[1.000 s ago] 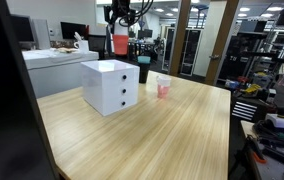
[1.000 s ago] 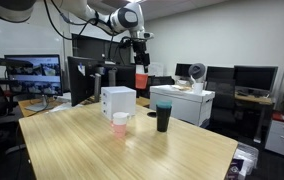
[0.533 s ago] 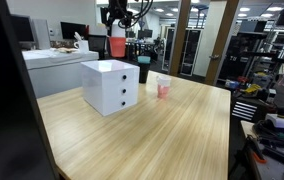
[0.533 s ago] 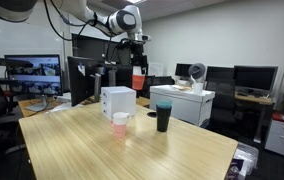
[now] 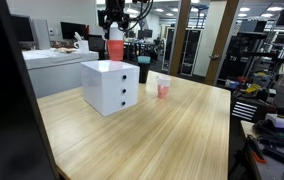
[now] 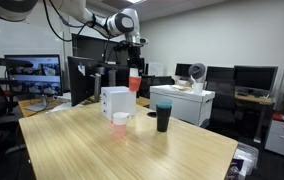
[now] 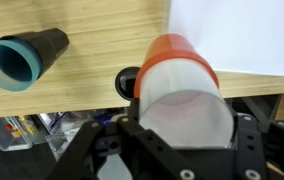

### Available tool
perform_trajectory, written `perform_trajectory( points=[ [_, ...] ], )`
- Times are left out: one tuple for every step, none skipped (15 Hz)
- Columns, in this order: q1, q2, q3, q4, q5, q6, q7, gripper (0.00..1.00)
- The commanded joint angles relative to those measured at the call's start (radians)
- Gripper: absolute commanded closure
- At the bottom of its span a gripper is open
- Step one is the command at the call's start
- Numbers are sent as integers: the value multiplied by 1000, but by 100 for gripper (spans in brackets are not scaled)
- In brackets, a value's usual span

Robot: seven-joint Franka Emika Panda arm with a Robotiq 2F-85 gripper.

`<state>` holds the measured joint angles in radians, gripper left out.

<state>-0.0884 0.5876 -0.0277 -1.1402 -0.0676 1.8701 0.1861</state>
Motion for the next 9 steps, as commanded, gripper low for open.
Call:
perform_trajectory(
  points=[
    [-1,-52,12,-71,-2,9,-49,53],
    [-1,-53,14,-72,-1,9,-54,53],
    [-1,-55,17,-74,-1,10,-62,53],
    [-1,-56,19,-74,0,11,-66,53],
    [-1,-58,23,-76,0,12,-71,53],
    [-1,-60,26,-78,1,12,-75,53],
    [-1,-63,29,-82,2,13,-81,53],
    [-1,-67,33,-87,3,14,-87,53],
    [0,-70,39,-94,3,15,-92,53]
  ],
)
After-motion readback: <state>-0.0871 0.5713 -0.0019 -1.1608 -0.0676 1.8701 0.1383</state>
